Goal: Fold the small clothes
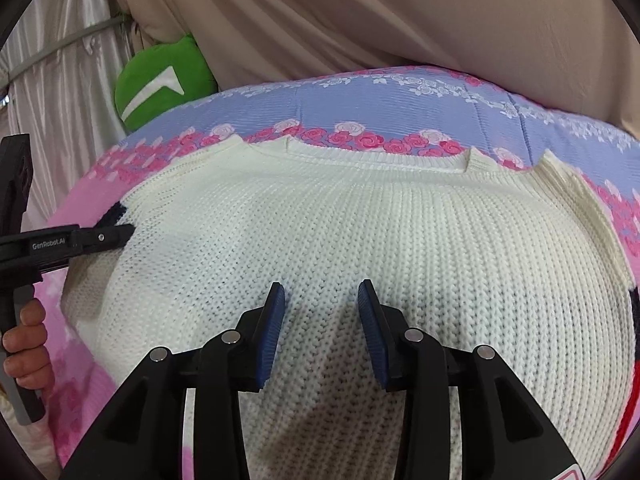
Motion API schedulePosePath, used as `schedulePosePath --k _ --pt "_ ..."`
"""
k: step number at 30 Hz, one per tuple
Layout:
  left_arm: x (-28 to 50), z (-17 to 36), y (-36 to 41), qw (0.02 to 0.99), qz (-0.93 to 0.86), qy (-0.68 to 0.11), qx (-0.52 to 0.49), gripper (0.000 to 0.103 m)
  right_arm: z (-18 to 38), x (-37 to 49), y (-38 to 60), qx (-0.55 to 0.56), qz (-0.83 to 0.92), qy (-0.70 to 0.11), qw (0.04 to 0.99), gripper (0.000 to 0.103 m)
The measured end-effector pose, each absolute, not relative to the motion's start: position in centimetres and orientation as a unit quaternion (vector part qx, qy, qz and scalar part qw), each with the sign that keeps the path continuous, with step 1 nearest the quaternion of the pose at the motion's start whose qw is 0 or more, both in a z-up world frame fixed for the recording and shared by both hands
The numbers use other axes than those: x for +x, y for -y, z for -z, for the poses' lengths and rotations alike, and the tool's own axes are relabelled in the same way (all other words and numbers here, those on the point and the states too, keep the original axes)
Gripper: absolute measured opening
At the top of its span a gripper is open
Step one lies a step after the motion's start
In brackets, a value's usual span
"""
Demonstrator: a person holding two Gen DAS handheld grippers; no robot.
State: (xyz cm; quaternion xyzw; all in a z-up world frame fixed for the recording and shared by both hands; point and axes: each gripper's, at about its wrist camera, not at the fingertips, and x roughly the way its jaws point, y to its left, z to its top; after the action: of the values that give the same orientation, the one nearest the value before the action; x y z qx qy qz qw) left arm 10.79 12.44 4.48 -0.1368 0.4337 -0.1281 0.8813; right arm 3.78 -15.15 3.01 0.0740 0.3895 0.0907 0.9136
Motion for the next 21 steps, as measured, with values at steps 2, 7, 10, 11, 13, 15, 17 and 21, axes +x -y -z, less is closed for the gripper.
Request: schedulePosePath --k 2,7,10,11,13,15,17,21 --pt "9.6 -7.1 -11.3 0.892 0.145 -0.406 -0.135 0.023 -3.5 2.5 16.4 0.107 -0.102 -0.383 0.912 0.039" --pt "5.3 -13.8 -5.7 0.911 0.201 -0.348 -0.087 0.020 -4.0 -1.4 20.8 0.161 -0.093 -0.365 0.912 0.041" --pt "3.0 -17.0 0.0 0.913 0.238 -0.329 -0.036 0.019 -4.0 -4.0 24.5 0.172 -0.057 -0.356 0.917 0.041" --pt "3.3 -16.8 2.2 0.910 0.252 -0.330 -0.023 0.018 -3.9 -5.0 25.9 0.174 -0.043 -0.354 0.918 0.041" --pt "3.8 -16.0 6.7 0.901 0.277 -0.334 0.006 0.016 -3.8 -6.7 28.2 0.180 -0.022 -0.350 0.919 0.042" --pt "4.4 -14.1 11.3 0.888 0.301 -0.347 0.037 0.004 -3.5 -8.2 30.3 0.183 0.003 -0.347 0.920 0.043" --pt "5.4 -11.3 14.8 0.866 0.318 -0.381 0.058 0.000 -3.1 -9.1 31.8 0.189 0.014 -0.347 0.919 0.044" --pt "4.6 -8.2 17.2 0.858 0.310 -0.398 0.093 0.002 -2.9 -10.1 33.7 0.206 0.022 -0.345 0.916 0.044"
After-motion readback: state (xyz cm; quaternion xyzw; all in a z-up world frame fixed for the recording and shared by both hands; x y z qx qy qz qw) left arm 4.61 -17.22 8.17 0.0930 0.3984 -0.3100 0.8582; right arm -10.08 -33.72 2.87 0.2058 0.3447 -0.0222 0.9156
